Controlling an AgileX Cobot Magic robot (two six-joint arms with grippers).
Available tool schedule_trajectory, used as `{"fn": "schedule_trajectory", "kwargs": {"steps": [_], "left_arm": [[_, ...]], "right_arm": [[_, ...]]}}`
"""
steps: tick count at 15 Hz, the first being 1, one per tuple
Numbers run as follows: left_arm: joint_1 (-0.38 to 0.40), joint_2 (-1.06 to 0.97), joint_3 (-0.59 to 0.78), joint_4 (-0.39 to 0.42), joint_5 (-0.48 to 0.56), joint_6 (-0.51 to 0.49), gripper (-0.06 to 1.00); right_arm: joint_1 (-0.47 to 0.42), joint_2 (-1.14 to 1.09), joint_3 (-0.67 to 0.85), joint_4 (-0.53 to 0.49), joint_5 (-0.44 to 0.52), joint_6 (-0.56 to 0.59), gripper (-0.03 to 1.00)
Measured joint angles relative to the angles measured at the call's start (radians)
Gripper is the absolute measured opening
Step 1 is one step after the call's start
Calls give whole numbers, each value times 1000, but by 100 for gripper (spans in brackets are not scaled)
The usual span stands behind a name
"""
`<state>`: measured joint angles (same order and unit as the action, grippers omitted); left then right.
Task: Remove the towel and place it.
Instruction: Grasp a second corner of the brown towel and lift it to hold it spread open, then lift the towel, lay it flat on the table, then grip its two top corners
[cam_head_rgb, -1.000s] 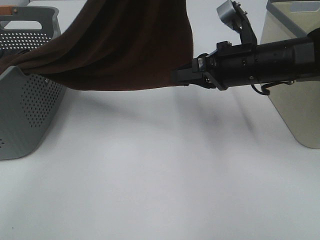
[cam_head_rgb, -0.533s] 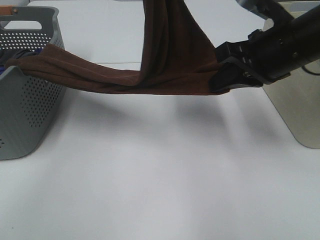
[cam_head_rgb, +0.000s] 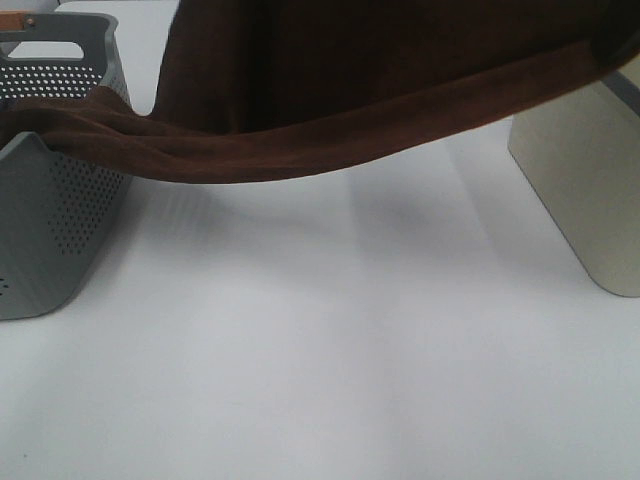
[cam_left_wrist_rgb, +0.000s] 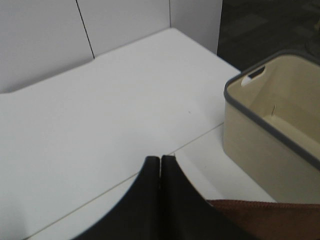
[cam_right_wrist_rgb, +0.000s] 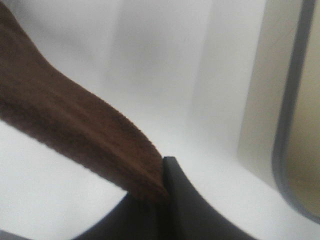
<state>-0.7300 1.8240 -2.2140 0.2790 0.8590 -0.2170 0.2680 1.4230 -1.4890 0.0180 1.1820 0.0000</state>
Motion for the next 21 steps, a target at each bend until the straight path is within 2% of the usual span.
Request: {"fn": "schedule_trajectory", "kwargs": {"steps": [3,6,8,11,17,20,21], "left_arm": [[-2,-108,0,-15,-16,0,0],[-2,-170,0,-25,-22,0,0],[-3,-202,0,-24,-23,0,0],[-3,-199,0,48,11,0,0],[10,-43,0,191,164,-10,0],[89,91,0,177,150,-52,0],[122,141,0,164,116,-58,0]], "right_arm": [[1,-38,-208,-61,16,19,0],[3,-43,-384,-49,17,19,0],[3,-43,-429,-18,17,19,0],[3,-33,-434,57,20,18,0],[3,73,-424,45,36,0,0],[3,193,-423,26,28,-28,0],[3,245,-423,8,-14,-29,0]]}}
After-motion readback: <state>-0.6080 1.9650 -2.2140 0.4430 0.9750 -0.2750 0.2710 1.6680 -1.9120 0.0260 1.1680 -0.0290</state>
